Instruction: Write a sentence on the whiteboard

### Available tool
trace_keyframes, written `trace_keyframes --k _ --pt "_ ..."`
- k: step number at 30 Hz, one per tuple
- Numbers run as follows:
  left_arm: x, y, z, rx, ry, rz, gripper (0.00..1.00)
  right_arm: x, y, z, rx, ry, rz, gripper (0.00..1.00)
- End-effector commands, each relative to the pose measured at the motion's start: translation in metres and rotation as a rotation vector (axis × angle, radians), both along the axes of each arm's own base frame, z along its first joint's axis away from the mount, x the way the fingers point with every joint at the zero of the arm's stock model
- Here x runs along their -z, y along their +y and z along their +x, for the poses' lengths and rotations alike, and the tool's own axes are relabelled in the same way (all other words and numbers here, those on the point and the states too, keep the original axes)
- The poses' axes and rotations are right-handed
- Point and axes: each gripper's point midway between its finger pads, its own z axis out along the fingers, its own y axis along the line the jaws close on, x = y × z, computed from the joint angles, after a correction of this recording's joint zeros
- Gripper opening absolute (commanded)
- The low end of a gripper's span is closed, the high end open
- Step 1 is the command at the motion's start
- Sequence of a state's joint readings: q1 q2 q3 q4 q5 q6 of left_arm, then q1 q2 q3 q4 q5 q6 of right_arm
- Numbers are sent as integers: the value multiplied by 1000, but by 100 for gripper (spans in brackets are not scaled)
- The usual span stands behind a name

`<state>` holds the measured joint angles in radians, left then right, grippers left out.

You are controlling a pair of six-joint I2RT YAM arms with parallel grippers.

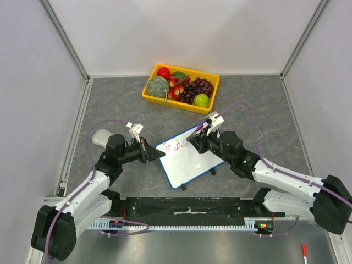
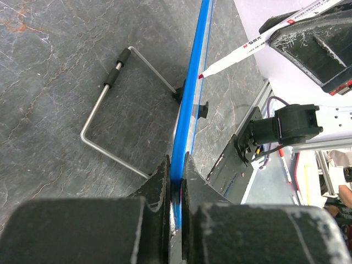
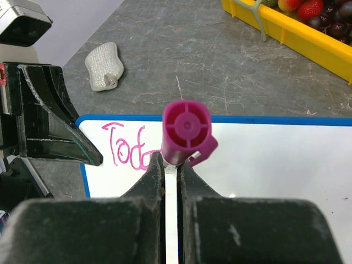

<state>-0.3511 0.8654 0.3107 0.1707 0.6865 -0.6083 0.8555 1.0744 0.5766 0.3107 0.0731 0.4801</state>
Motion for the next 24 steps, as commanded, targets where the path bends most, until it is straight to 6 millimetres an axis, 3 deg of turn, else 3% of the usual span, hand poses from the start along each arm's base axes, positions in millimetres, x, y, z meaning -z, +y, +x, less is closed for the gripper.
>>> trace_keyframes --k 1,5,10,16,24 --pt "33 12 -3 -15 19 135 2 -22 -5 5 36 -36 31 0" --pt "33 12 -3 -14 18 137 2 -46 -6 12 66 -73 64 0" --pt "33 11 -3 -11 19 137 2 -54 -3 23 81 -95 49 0" --pt "32 11 -3 -13 17 137 2 -39 0 28 80 -73 17 0" --pt "34 11 -4 -12 20 140 2 -20 -4 21 60 -46 -8 0"
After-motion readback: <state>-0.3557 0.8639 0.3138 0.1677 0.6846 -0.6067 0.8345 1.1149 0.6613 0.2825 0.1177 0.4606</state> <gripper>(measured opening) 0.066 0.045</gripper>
